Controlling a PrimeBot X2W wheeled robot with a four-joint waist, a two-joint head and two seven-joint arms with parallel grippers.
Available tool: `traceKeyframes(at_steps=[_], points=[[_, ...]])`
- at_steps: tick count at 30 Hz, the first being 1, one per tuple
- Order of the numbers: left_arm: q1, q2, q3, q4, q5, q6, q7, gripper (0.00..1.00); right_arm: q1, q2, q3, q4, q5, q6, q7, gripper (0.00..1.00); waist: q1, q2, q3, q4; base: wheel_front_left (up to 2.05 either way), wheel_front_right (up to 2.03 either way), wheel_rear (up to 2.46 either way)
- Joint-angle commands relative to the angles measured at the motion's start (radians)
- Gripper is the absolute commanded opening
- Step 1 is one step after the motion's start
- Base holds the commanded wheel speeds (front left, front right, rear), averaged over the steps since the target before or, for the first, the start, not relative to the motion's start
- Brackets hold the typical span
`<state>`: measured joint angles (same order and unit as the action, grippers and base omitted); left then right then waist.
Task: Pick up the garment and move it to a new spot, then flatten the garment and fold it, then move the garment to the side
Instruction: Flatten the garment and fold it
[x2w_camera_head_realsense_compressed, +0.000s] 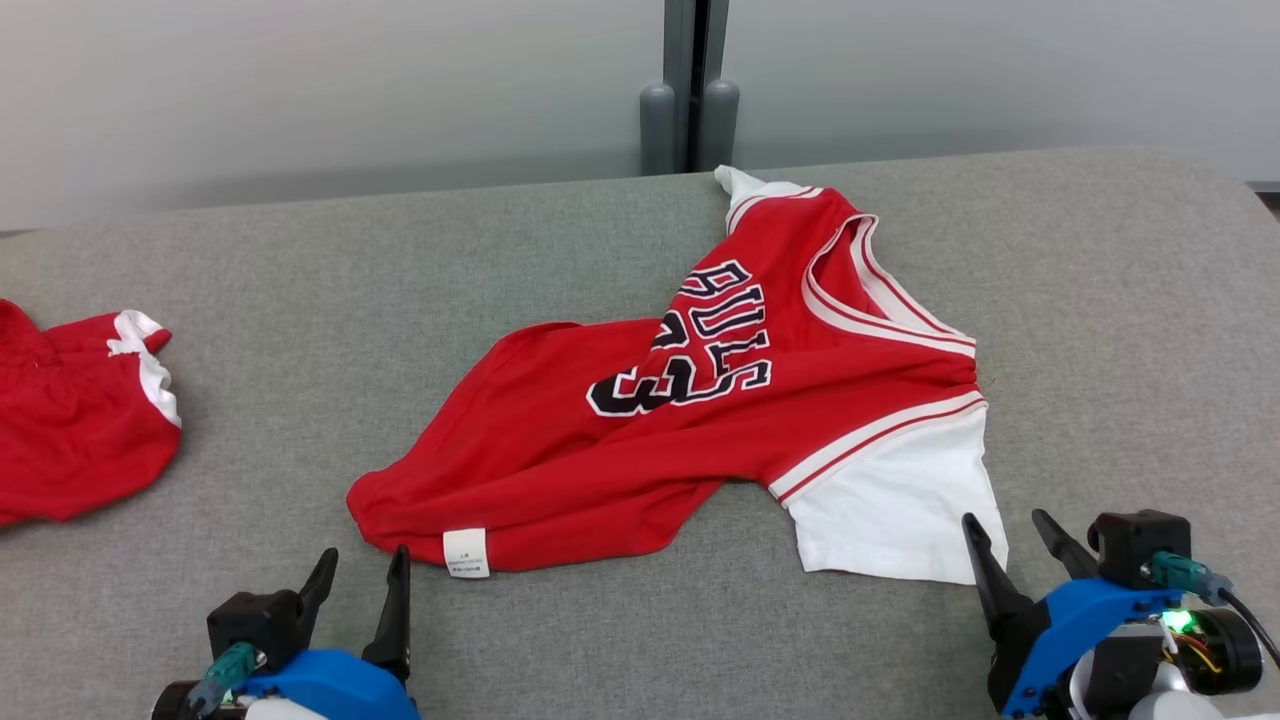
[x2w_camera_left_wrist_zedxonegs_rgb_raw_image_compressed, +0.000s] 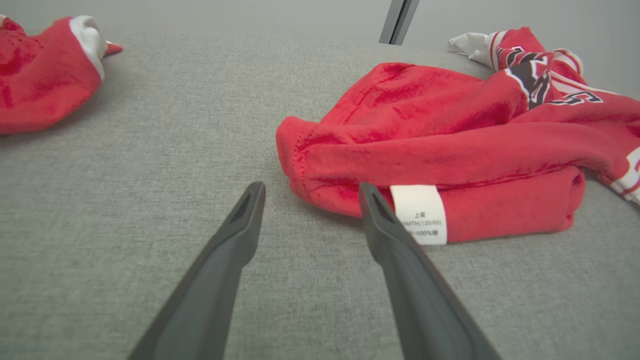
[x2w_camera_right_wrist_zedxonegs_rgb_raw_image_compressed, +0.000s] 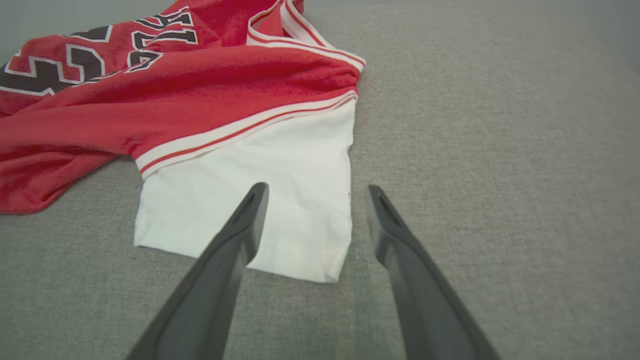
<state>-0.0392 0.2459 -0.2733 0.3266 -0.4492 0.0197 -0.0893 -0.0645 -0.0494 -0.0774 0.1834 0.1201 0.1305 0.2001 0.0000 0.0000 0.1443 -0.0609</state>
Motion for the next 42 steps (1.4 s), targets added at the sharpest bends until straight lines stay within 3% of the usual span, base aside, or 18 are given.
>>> traceKeyframes(at_steps=[1, 13, 14, 15, 16, 29, 32, 33, 34, 36, 42], points=[[-0.018, 0.001, 0.000, 0.007, 0.000, -0.002, 0.001, 1.00, -0.014, -0.002, 0.000, 0.006, -0.003, 0.001, 0.000, 1.00, 0.0000, 0.0000, 0.005, 0.002, 0.00, 0.00, 0.00], [-0.175, -0.017, -0.003, 0.207, -0.025, -0.047, -0.021, 1.00, -0.086, -0.002, 0.022, 0.116, 0.013, 0.001, -0.018, 1.00, 0.0000, 0.0000, 0.065, -0.001, 0.00, 0.00, 0.00], [-0.183, -0.018, -0.004, 0.218, -0.027, -0.052, -0.023, 0.89, -0.089, -0.002, 0.024, 0.121, 0.016, 0.001, -0.018, 1.00, 0.0000, 0.0000, 0.069, -0.001, 0.00, 0.00, 0.00], [-0.193, -0.016, -0.009, 0.229, -0.027, -0.061, -0.024, 0.38, -0.093, -0.002, 0.028, 0.126, 0.017, 0.001, -0.017, 1.00, 0.0000, 0.0000, 0.071, -0.002, 0.00, 0.00, 0.00], [-0.202, -0.015, -0.012, 0.237, -0.027, -0.067, -0.028, 0.00, -0.095, -0.002, 0.029, 0.129, 0.018, 0.001, -0.016, 1.00, 0.0000, 0.0000, 0.073, -0.003, 0.00, 0.00, 0.00], [-0.253, -0.019, -0.049, 0.324, -0.023, -0.106, -0.076, 0.00, -0.078, -0.001, -0.026, 0.176, 0.047, 0.000, 0.034, 1.00, 0.0000, 0.0000, 0.084, 0.001, 0.00, 0.00, 0.00], [-0.252, -0.023, -0.055, 0.340, -0.027, -0.110, -0.082, 0.00, -0.072, -0.001, -0.006, 0.227, 0.027, 0.000, 0.100, 1.00, 0.0000, 0.0000, 0.089, 0.003, 0.00, 0.00, 0.00], [-0.253, -0.025, -0.058, 0.344, -0.028, -0.112, -0.084, 0.00, -0.069, 0.001, 0.011, 0.241, 0.033, 0.000, 0.126, 0.80, 0.0000, 0.0000, 0.089, 0.006, 0.00, 0.00, 0.00], [-0.253, -0.026, -0.060, 0.348, -0.028, -0.113, -0.085, 0.00, -0.065, 0.006, 0.031, 0.243, 0.034, 0.001, 0.142, 0.00, 0.0000, 0.0000, 0.090, 0.007, 0.00, 0.00, 0.00], [-0.254, -0.027, -0.061, 0.356, -0.032, -0.114, -0.091, 0.00, -0.058, 0.011, 0.055, 0.225, 0.051, 0.003, 0.150, 0.00, 0.0000, 0.0000, 0.089, 0.009, 0.00, 0.00, 0.00], [-0.266, -0.035, -0.034, 0.285, -0.060, -0.118, -0.137, 0.00, -0.097, -0.003, 0.008, 0.063, 0.115, 0.001, 0.041, 0.00, 0.0000, 0.0000, 0.070, 0.003, 0.00, 0.00, 0.00]])
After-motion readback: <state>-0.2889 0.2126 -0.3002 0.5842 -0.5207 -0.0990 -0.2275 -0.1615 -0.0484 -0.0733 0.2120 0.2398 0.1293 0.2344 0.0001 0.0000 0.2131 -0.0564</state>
